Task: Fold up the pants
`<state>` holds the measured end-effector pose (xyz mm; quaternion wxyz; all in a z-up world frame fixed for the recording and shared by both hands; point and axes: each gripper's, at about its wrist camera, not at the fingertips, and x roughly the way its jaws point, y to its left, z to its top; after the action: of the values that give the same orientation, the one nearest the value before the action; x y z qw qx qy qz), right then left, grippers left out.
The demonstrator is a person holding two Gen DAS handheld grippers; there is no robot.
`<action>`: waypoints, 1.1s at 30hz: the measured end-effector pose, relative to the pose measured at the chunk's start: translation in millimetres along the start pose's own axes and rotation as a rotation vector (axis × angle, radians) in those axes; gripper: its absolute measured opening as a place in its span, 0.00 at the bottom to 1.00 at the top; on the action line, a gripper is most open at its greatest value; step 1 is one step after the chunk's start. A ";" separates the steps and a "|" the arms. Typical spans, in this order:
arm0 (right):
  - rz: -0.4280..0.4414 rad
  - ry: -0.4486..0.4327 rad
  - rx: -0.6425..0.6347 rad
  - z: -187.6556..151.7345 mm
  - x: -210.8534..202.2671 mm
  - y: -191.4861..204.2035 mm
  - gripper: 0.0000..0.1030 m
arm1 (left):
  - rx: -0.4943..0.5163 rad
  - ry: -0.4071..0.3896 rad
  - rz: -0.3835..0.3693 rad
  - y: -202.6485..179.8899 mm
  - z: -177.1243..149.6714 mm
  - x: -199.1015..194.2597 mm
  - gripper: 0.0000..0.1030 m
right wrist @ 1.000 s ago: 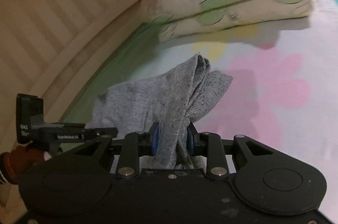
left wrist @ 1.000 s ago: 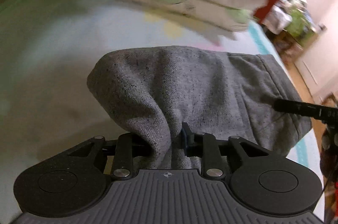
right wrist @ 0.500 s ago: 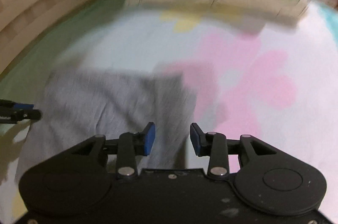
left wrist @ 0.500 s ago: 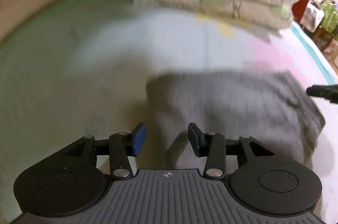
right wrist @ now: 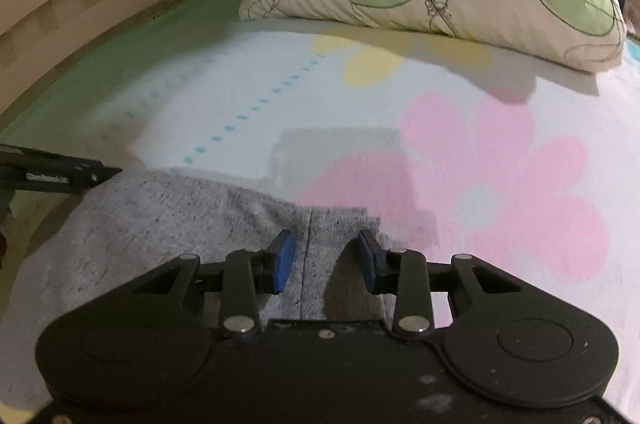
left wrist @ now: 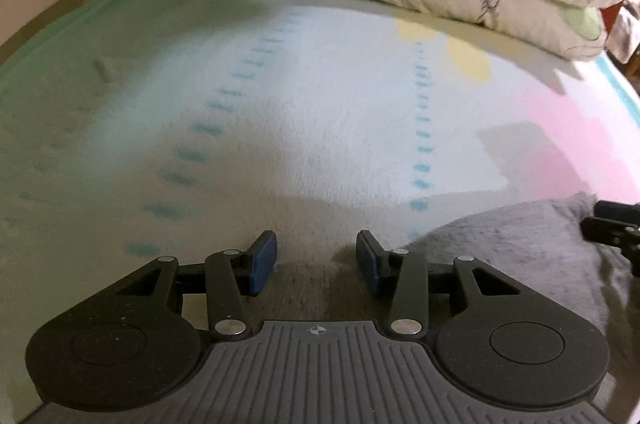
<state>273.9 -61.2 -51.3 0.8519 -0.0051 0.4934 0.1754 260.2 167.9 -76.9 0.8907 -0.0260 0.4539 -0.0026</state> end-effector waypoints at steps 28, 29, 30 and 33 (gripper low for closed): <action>-0.078 -0.188 -0.020 2.6 -53.9 10.9 0.39 | -0.025 -0.152 0.082 0.8 -5.8 -76.9 0.42; -0.073 -0.211 -0.022 3.4 -64.6 13.1 0.40 | -0.032 -0.171 0.072 0.8 -8.8 -86.9 0.42; -0.062 -0.232 -0.016 3.3 -76.5 15.1 0.40 | -0.035 -0.184 0.065 -0.6 -12.1 -96.4 0.42; -0.019 -0.252 0.014 -2.0 -105.9 20.5 0.44 | -0.033 -0.197 0.069 -8.9 -24.2 -122.5 0.43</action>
<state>218.1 -73.5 40.3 0.9088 0.0184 0.3835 0.1633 168.8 161.4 8.4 0.9300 -0.0255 0.3646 0.0380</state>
